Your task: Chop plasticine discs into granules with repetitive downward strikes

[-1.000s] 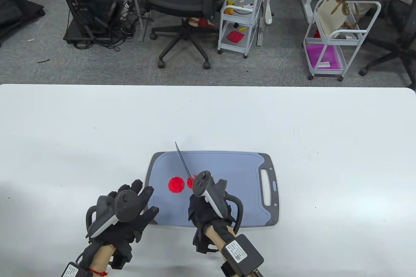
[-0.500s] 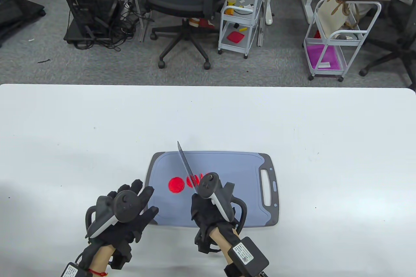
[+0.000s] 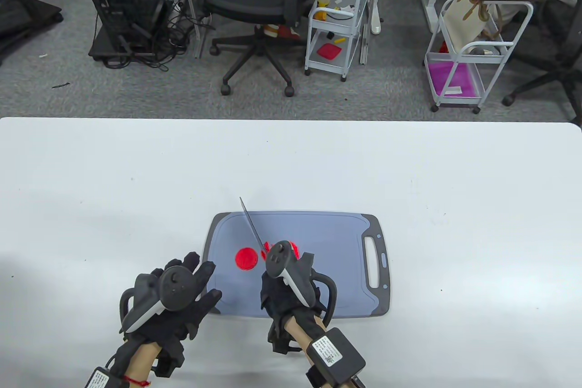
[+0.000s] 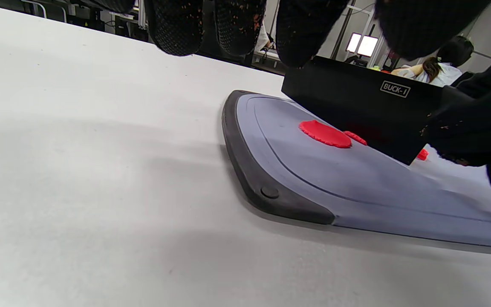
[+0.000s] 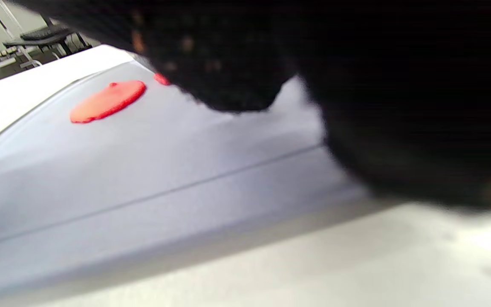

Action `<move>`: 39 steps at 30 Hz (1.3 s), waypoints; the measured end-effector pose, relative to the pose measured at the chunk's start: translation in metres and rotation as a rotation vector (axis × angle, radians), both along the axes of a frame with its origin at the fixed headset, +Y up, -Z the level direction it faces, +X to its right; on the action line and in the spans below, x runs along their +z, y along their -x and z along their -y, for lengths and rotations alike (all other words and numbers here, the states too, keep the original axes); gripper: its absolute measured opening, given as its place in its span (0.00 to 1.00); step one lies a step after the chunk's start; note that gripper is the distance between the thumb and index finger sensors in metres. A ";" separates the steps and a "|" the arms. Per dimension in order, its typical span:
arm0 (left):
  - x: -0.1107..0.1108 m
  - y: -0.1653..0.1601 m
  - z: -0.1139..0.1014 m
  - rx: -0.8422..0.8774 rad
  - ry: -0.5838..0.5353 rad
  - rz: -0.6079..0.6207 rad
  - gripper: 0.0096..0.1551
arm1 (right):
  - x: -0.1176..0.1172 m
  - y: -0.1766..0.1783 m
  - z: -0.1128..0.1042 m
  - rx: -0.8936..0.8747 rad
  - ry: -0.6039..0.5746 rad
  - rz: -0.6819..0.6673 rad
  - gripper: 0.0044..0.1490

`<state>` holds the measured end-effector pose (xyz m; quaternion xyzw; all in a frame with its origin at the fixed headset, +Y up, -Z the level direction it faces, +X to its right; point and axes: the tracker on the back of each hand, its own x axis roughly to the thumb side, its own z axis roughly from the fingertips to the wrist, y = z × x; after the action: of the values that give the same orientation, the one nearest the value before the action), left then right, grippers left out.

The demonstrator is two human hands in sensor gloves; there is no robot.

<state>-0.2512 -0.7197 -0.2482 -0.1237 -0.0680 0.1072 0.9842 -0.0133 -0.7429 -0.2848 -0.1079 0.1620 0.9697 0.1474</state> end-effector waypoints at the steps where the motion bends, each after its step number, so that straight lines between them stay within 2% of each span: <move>1: 0.000 0.000 -0.001 -0.005 -0.005 0.000 0.43 | 0.003 -0.001 -0.001 0.016 0.005 -0.009 0.30; 3: -0.001 0.001 -0.002 0.001 -0.014 -0.001 0.43 | 0.002 -0.004 0.000 0.003 0.009 -0.002 0.30; 5: 0.000 0.000 -0.001 0.011 -0.009 -0.001 0.43 | -0.002 -0.002 0.007 -0.052 -0.082 0.025 0.30; 7: 0.001 0.000 -0.002 -0.002 -0.011 0.002 0.43 | -0.006 0.003 0.004 0.001 -0.041 0.019 0.30; 10: 0.000 0.002 -0.002 0.006 -0.019 -0.004 0.43 | -0.007 0.002 0.003 -0.020 -0.068 0.027 0.30; 12: -0.001 0.004 -0.003 0.007 -0.019 -0.013 0.43 | -0.003 -0.004 -0.004 -0.065 -0.042 0.036 0.30; 16: -0.001 0.004 -0.006 0.007 -0.039 -0.020 0.43 | 0.006 -0.005 -0.006 -0.134 -0.110 0.024 0.31; 21: 0.000 0.004 -0.006 0.002 -0.037 -0.017 0.43 | 0.008 0.016 0.004 -0.214 -0.066 -0.038 0.31; 26: 0.000 0.006 -0.005 0.001 -0.032 -0.024 0.43 | 0.009 0.027 0.005 -0.170 -0.063 -0.055 0.31; 32: 0.000 0.002 -0.005 -0.006 -0.029 -0.013 0.43 | 0.007 0.014 -0.001 -0.179 -0.085 -0.009 0.31; 35: 0.000 0.001 -0.004 -0.014 -0.022 -0.011 0.43 | 0.005 0.004 0.004 -0.179 -0.022 0.003 0.31; 39: 0.000 0.001 -0.004 -0.012 -0.020 -0.012 0.43 | 0.005 -0.002 0.002 -0.170 0.000 0.022 0.31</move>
<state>-0.2522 -0.7160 -0.2483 -0.1137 -0.0623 0.1016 0.9863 -0.0110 -0.7447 -0.2800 -0.1042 0.1689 0.9525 0.2312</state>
